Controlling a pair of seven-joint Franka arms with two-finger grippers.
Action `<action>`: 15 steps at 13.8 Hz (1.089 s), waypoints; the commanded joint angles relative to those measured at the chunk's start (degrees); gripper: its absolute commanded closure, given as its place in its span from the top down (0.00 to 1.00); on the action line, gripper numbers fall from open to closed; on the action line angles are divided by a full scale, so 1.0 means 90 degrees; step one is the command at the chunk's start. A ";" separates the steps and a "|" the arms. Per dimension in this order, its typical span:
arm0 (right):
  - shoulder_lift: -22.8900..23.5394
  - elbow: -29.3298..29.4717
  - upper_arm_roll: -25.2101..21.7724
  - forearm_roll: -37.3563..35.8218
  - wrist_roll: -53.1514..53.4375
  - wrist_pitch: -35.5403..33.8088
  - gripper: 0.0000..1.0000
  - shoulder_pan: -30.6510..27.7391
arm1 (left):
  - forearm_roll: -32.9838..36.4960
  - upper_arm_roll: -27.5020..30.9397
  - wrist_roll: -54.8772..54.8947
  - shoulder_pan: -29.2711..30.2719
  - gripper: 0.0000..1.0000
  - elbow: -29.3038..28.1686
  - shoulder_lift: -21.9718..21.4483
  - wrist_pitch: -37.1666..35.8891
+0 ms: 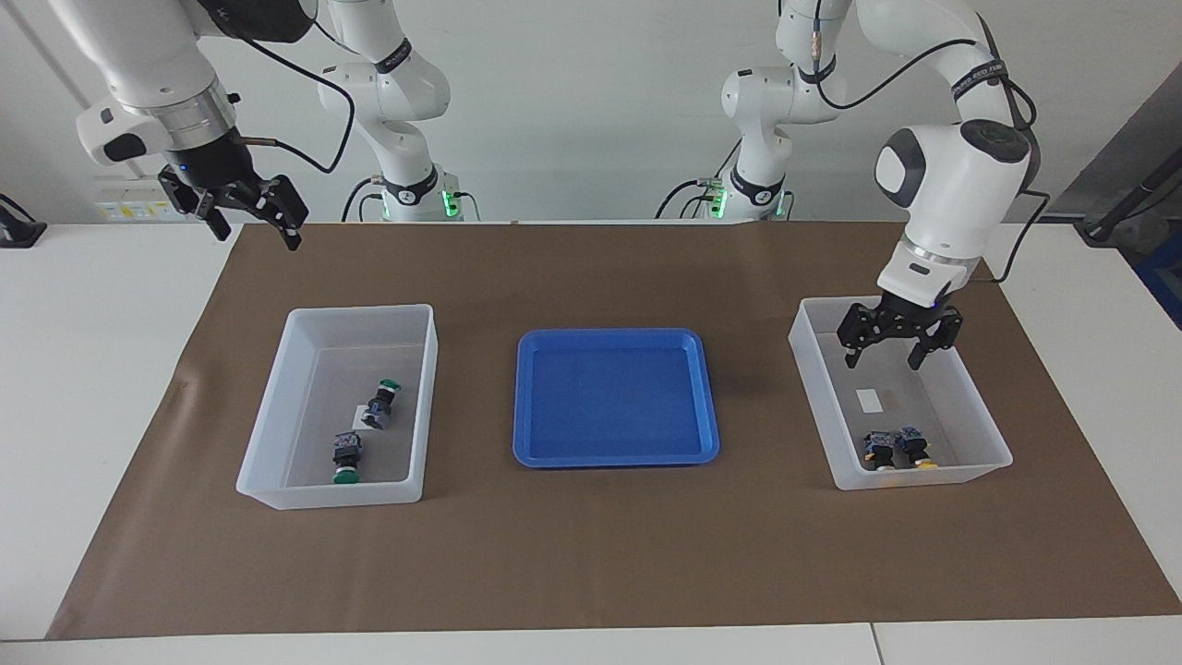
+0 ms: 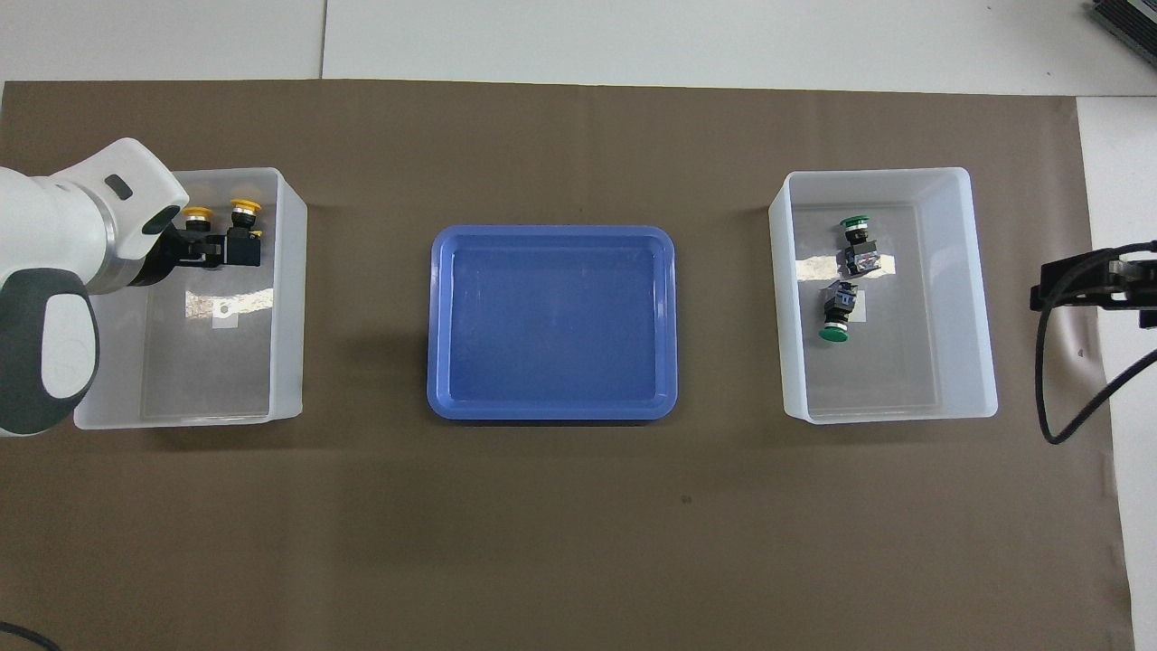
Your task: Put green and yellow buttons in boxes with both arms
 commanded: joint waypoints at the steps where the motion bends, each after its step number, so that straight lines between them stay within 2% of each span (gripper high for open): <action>1: -0.0129 -0.0122 0.0002 0.0064 -0.0135 -0.0027 1.00 -0.0015 | 0.0225 0.0057 -0.0116 -0.0133 1.00 -0.0065 -0.0566 -0.0732; 3: -0.0129 -0.0122 0.0002 0.0064 -0.0135 -0.0027 1.00 -0.0015 | 0.0236 0.0047 -0.0057 -0.0075 1.00 0.0713 -0.0509 -0.1697; 6: -0.0129 -0.0122 0.0002 0.0064 -0.0135 -0.0027 1.00 -0.0015 | 0.0226 0.0106 0.0225 -0.0026 1.00 0.1954 -0.0178 -0.2793; 8: -0.0129 -0.0122 0.0002 0.0064 -0.0135 -0.0027 1.00 -0.0015 | 0.0245 0.0116 0.0402 0.0100 1.00 0.2376 -0.0089 -0.3234; 10: -0.0129 -0.0122 0.0002 0.0064 -0.0135 -0.0027 1.00 -0.0015 | 0.0207 0.0116 0.0558 0.0228 1.00 0.2378 -0.0166 -0.3391; 13: -0.0129 -0.0122 0.0002 0.0064 -0.0135 -0.0027 1.00 -0.0015 | 0.0206 0.0116 0.0559 0.0345 1.00 0.1950 -0.0488 -0.3801; 15: -0.0129 -0.0122 0.0002 0.0064 -0.0135 -0.0027 1.00 -0.0015 | 0.0206 0.0116 0.0491 0.0345 1.00 0.1880 -0.0519 -0.3754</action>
